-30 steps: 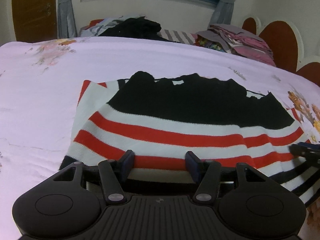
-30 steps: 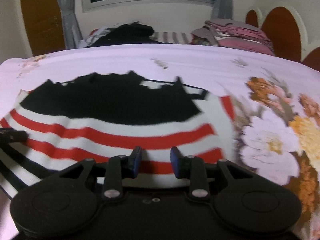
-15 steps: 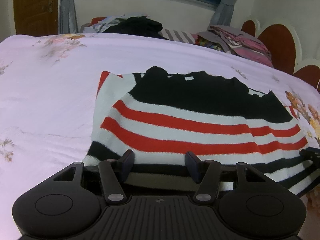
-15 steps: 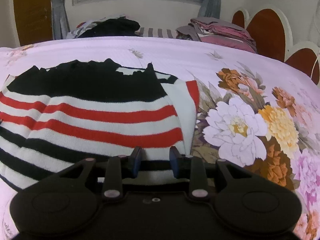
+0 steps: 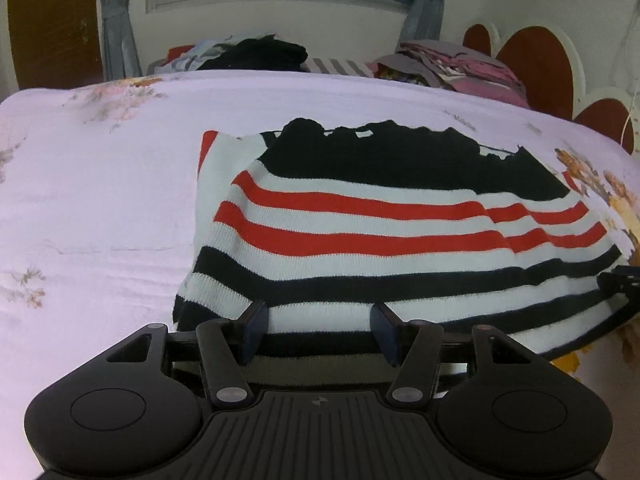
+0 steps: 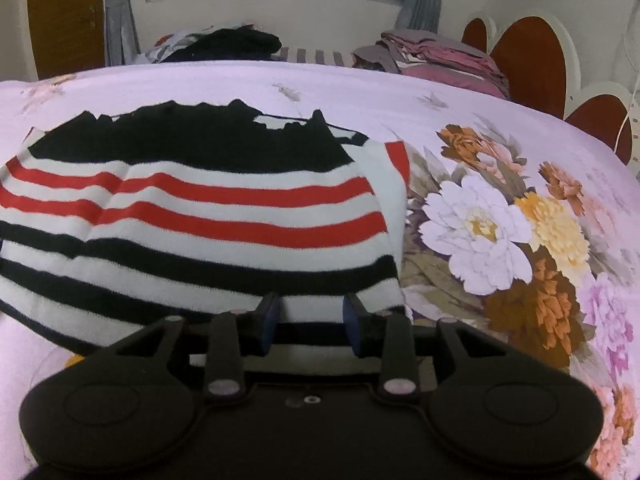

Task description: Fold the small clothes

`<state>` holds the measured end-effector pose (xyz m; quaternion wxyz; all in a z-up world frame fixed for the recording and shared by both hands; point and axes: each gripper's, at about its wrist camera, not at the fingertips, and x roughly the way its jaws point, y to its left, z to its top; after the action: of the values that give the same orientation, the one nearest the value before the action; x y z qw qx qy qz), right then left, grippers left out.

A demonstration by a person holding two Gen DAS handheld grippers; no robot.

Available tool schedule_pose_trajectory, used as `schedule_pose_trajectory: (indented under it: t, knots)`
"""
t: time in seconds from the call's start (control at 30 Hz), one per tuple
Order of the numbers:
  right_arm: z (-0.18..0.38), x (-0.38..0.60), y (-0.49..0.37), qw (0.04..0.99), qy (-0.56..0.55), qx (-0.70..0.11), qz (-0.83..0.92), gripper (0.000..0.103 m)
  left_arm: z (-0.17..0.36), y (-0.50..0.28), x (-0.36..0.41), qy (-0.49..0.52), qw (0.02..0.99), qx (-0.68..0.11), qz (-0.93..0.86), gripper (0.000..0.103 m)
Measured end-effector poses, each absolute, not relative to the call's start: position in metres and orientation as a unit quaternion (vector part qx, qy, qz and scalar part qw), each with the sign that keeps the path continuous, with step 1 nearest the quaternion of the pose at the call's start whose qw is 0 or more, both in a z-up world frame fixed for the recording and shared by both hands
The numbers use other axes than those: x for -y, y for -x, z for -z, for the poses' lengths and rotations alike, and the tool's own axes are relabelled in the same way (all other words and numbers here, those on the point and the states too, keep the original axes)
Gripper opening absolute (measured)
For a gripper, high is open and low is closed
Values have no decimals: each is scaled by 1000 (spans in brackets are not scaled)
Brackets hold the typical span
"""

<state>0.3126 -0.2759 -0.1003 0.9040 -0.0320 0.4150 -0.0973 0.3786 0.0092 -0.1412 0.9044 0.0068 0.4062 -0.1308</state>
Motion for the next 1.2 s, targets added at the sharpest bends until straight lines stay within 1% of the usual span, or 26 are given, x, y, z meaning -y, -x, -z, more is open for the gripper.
schedule_pose_trajectory:
  t: [0.13, 0.4, 0.53, 0.7, 0.8, 0.87, 0.9, 1.0, 1.1, 1.2]
  knots:
    - [87, 265, -313, 912, -8, -400, 89, 34, 136, -378, -13, 7, 900, -416, 132, 57]
    - [73, 209, -332, 925, -14, -378, 40, 35, 132, -376, -22, 28, 891, -431, 138, 58]
    - [75, 189, -344, 927, -13, -373, 31, 33, 129, -373, -28, 36, 890, -433, 139, 64]
    - [100, 195, -352, 910, -26, -411, 43, 33, 131, -373, -33, 34, 888, -437, 139, 65]
    - [101, 200, -346, 910, -36, -412, 42, 33, 134, -374, -37, 41, 886, -441, 137, 66]
    - [93, 201, -341, 915, -45, -400, 37, 35, 132, -371, -40, 52, 885, -442, 134, 66]
    - [89, 200, -340, 918, -47, -393, 34, 34, 131, -369, -41, 60, 884, -444, 132, 66]
    - [83, 193, -340, 923, -42, -383, 23, 35, 131, -361, -46, 86, 879, -451, 127, 70]
    - [87, 188, -345, 921, -46, -387, 5, 35, 132, -353, -49, 106, 875, -458, 117, 78]
    - [93, 187, -345, 919, -43, -392, -3, 36, 135, -347, -50, 122, 869, -469, 104, 80]
